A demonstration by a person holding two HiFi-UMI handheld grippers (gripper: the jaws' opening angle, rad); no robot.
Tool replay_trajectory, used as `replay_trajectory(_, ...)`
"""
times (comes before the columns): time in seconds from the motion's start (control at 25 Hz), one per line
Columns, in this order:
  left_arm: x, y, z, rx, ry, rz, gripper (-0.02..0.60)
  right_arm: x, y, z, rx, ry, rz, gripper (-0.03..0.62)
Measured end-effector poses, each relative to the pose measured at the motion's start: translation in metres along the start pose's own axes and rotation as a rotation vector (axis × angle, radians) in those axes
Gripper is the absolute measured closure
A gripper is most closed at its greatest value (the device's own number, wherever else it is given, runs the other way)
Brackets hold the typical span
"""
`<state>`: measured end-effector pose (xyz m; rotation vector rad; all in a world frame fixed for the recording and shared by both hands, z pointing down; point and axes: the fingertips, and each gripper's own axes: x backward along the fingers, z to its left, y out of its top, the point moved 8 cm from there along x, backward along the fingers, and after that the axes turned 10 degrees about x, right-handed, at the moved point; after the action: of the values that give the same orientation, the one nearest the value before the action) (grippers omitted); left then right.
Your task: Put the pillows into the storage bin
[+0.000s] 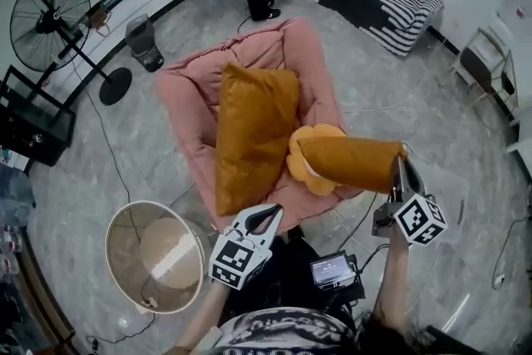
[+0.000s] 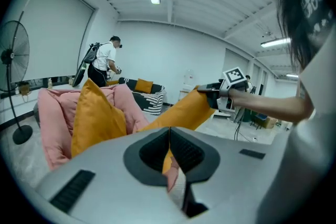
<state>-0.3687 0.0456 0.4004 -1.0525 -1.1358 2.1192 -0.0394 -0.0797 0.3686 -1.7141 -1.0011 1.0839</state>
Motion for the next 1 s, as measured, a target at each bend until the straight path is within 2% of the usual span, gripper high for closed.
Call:
replay_trajectory(0.28, -0.035, 0.007, -0.033, -0.045, -0.187, 0.036, 0.569, 0.1, 0.034, -0.039, 0.029, -0.191, -0.075, 0.566)
replay_trajectory(0.48, -0.072, 0.005, -0.067, -0.094, -0.286, 0.06, 0.569, 0.152, 0.03, -0.095, 0.07, -0.341, -0.065, 0.566)
replay_trajectory(0.76, -0.132, 0.001, -0.137, -0.131, -0.332, 0.095, 0.569, 0.205, 0.011, -0.213, 0.07, -0.519, 0.012, 0.568)
replay_trajectory(1.0, -0.206, -0.001, -0.198, -0.129, -0.274, 0.133, 0.569, 0.214, -0.01, -0.338, 0.059, -0.583, 0.112, 0.568)
